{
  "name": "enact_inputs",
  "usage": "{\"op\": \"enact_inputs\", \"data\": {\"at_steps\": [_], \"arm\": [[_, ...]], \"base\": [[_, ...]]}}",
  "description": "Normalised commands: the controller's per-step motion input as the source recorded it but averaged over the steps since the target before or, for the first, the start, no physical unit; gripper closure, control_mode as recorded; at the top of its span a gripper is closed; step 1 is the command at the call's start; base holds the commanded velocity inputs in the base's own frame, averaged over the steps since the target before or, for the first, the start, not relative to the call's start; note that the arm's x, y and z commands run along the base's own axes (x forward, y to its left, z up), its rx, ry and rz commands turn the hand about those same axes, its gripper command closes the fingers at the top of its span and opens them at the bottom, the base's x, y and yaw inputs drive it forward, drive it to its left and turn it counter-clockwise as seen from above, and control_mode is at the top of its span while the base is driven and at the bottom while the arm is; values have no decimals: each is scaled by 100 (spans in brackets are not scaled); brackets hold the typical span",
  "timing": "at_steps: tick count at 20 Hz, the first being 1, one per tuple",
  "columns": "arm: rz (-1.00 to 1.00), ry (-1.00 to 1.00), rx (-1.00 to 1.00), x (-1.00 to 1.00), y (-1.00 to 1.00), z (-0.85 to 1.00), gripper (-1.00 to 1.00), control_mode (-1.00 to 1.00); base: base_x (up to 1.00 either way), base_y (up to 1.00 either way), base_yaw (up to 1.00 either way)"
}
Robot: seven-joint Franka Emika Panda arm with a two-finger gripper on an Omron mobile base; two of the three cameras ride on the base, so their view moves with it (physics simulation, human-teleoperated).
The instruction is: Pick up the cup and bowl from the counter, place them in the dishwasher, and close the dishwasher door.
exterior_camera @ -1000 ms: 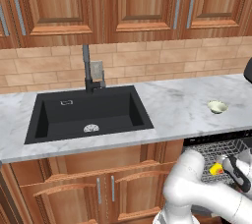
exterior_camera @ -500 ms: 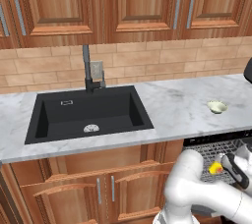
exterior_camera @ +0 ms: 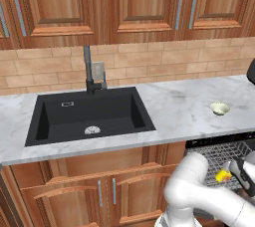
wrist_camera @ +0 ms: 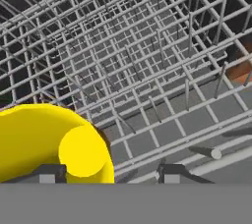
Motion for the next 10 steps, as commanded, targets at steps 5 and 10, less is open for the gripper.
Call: {"op": "enact_inputs", "data": {"at_steps": [5,10], "arm": [[2,-10,2,-40,-1,51,-100,-100],[0,-7,9,-35,-4,74,-100,-100]], "base": [[0,0,0],[0,0,0]]}}
